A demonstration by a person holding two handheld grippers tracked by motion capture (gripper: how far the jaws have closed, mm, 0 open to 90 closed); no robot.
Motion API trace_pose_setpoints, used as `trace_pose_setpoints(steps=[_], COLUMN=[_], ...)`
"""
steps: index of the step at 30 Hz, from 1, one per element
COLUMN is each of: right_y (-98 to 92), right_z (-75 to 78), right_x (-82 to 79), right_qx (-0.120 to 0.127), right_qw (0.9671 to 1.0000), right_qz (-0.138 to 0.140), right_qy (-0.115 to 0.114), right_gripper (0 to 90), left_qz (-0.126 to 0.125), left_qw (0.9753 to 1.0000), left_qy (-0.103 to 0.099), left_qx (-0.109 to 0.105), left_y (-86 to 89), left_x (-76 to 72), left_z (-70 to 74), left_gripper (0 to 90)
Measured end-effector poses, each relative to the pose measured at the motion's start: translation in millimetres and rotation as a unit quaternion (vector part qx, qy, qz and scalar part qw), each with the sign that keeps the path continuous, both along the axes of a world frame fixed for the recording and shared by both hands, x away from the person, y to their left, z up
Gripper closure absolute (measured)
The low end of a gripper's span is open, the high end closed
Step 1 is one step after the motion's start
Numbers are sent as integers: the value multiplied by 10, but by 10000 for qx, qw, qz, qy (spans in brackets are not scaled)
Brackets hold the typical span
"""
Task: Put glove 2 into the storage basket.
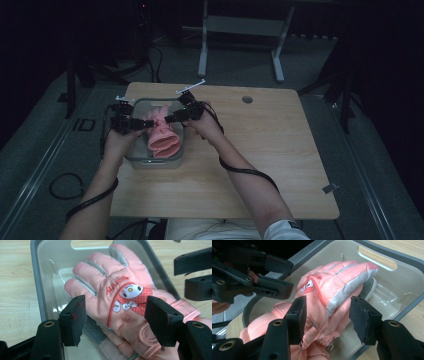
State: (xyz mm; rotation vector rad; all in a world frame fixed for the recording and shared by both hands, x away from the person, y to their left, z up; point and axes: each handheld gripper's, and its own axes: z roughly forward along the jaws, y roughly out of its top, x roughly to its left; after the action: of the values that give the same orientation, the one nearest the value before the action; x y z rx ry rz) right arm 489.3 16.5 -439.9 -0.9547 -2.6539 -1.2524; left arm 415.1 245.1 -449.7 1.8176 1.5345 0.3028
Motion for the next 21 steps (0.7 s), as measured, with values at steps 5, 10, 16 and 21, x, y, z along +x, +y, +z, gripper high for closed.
trace_pose_setpoints(steps=[5, 10, 16, 21], right_y=[-35, -84, -164, -227], right_z=[3, 20, 64, 80], right_x=[-1, -21, -93, -175], right_qx=[18, 82, 258, 455], right_qw=[10000, 9999, 9989, 9974], right_qz=[24, 81, 379, 503], right_qy=[-36, -65, -127, -243], right_gripper=[464, 397, 289, 256], left_qz=[-84, -426, -722, -999], left_qw=[9998, 9988, 9949, 9911], left_qy=[-168, -216, -706, -875], left_qx=[-86, -99, 20, 13], left_y=[17, -82, -245, -390], left_x=[-51, -114, -279, -409], left_z=[102, 114, 191, 196], left_gripper=[338, 254, 155, 48])
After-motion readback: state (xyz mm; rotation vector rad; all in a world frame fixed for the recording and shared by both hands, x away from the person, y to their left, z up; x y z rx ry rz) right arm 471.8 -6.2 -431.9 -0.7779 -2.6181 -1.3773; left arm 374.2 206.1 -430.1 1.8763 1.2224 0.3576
